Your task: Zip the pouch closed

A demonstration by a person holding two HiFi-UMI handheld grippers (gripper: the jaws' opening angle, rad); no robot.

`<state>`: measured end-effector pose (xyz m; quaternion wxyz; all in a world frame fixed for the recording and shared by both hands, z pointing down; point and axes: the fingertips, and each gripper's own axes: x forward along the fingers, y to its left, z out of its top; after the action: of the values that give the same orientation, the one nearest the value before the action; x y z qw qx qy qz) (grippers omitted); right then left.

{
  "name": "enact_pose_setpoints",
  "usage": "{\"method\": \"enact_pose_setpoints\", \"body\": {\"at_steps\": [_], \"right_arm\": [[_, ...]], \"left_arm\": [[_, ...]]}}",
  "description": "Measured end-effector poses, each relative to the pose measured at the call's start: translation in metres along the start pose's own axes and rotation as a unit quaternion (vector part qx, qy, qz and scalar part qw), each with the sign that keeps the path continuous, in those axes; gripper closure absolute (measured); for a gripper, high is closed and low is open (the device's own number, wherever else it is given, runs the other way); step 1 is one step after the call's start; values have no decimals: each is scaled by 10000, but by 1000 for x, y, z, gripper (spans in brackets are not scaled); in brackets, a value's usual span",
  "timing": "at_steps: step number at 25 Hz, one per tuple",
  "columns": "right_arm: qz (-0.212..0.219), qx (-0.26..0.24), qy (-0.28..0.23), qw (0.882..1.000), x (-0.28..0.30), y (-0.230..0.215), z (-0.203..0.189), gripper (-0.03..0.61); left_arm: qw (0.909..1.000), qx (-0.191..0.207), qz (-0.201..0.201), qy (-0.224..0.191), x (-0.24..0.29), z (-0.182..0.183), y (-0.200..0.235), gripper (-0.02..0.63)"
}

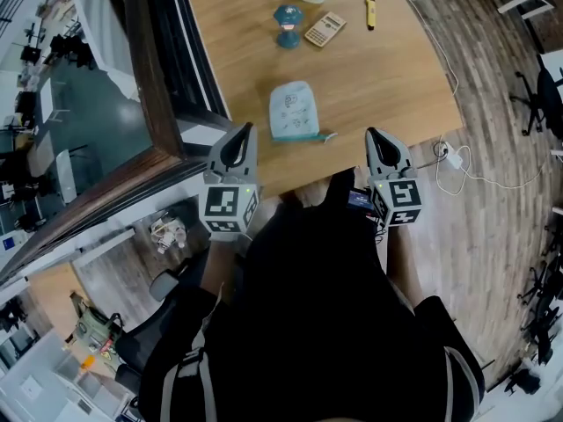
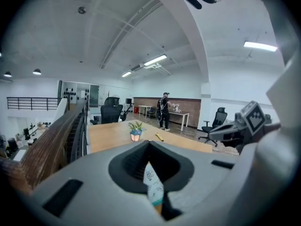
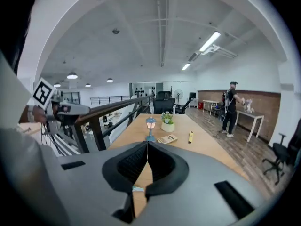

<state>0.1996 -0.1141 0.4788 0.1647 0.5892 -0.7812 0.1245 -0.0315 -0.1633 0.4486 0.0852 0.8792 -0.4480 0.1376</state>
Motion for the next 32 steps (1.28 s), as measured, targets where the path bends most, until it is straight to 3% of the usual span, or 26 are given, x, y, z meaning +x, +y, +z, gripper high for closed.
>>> {"method": "enact_pose_setpoints", "body": {"at_steps": [3,9,10,11,12,16,19,27,29,32], "right_arm": [[14,-552,83,9984,-2,4,-5,562],[887,-738,891,9893,43,12,-72,553],[1053,-796,1105,9851,54,14,-88,510],[1225,-857,1342,9796,65,17,-104,426],[1378,-938,1581,9732,75,19,-121,402],[1823,-1400,2317,9453,102,27,-180,402],[2096,-1746,2617,9258,113,32,-204,402],[2530,-2626,3068,8792,127,35,-228,402],[2582,-2749,3125,8719,126,36,-230,405],[2522,-3004,3135,8648,126,37,-230,458]], "left_arm": [[9998,-1,50,-175,-17,11,6,615],[9996,-29,213,-164,-47,3,21,615],[9996,-40,245,-139,-51,0,24,615],[9995,-53,275,-115,-55,-2,26,615],[9995,-69,301,-96,-59,-5,27,615],[9990,-137,429,-49,-77,-13,31,615],[9983,-170,559,-57,-88,-16,36,615],[9961,-320,809,-113,-100,-17,45,615],[9959,-333,837,-116,-102,-18,46,615],[9954,-349,886,-131,-108,-20,51,615]]}}
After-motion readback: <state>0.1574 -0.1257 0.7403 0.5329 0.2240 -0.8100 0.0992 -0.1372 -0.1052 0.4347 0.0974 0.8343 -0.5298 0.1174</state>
